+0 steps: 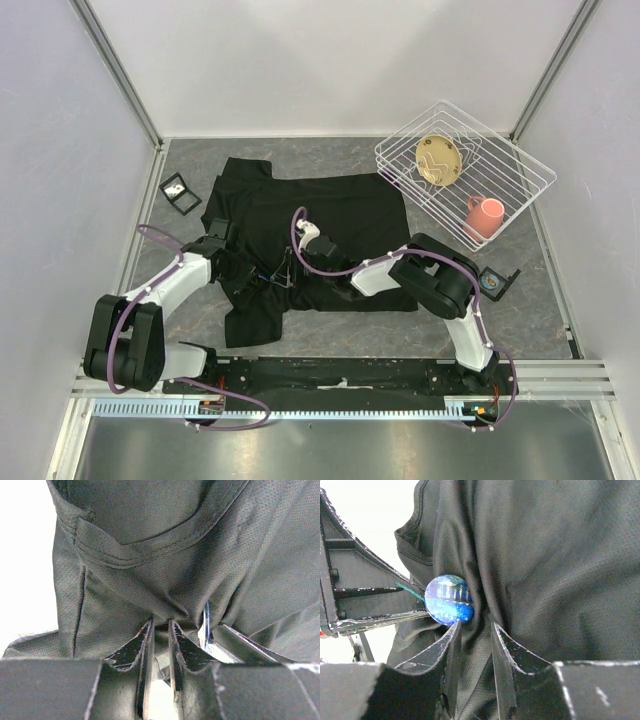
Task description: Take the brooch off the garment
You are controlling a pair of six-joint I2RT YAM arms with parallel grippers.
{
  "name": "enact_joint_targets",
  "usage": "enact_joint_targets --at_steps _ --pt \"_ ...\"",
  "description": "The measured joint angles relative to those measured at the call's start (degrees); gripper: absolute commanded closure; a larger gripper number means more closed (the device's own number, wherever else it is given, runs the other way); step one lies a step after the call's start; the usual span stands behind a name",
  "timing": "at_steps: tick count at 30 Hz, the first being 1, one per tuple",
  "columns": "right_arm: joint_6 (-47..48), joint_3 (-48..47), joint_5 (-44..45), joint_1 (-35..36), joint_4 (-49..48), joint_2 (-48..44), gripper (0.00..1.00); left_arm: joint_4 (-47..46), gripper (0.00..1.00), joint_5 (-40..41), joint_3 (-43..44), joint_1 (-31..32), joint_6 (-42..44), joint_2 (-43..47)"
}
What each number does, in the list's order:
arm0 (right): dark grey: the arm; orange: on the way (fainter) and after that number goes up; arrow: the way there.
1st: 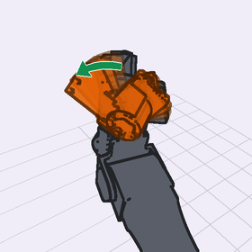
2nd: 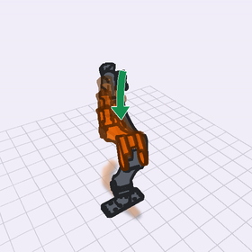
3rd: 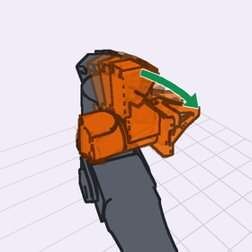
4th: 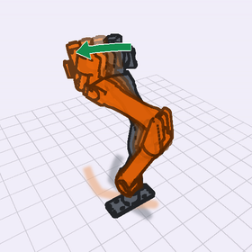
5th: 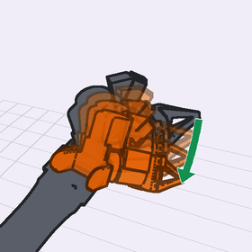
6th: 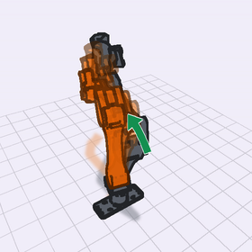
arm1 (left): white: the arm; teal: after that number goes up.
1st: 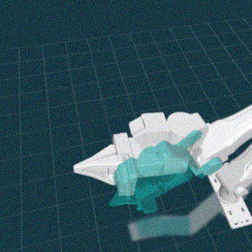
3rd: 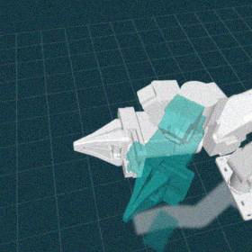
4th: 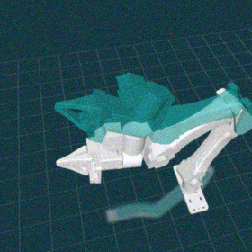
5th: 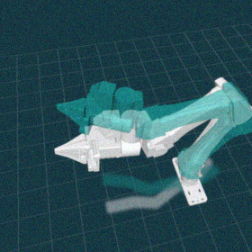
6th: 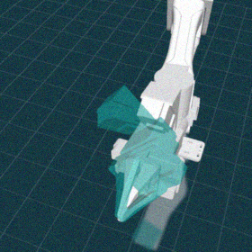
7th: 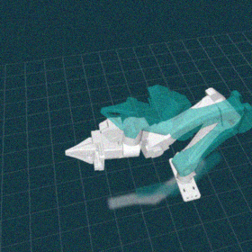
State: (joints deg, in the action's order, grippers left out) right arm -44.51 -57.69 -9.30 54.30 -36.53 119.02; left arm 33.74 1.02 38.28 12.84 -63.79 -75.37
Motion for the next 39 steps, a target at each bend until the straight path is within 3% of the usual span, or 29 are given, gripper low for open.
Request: enact_joint_targets --at_steps 8,14,30,39 --pt "4.17 -1.95 -2.05 -0.04 2.03 -0.02 0.46 0.04 0.75 0.11 0.15 0.00 0.02 -0.02" --pt "9.05 -1.95 -2.47 0.63 3.98 -1.70 0.42 0.20 0.75 -0.09 1.88 0.00 0.04 -0.02" --pt "17.94 -11.02 -0.92 2.82 12.31 -0.44 0.55 -0.04 0.75 0.15 2.45 -0.13 0.04 -1.05" --pt "18.62 -12.17 -0.66 2.89 14.58 1.11 0.54 0.00 0.72 -0.15 2.71 -0.33 0.07 -1.09"
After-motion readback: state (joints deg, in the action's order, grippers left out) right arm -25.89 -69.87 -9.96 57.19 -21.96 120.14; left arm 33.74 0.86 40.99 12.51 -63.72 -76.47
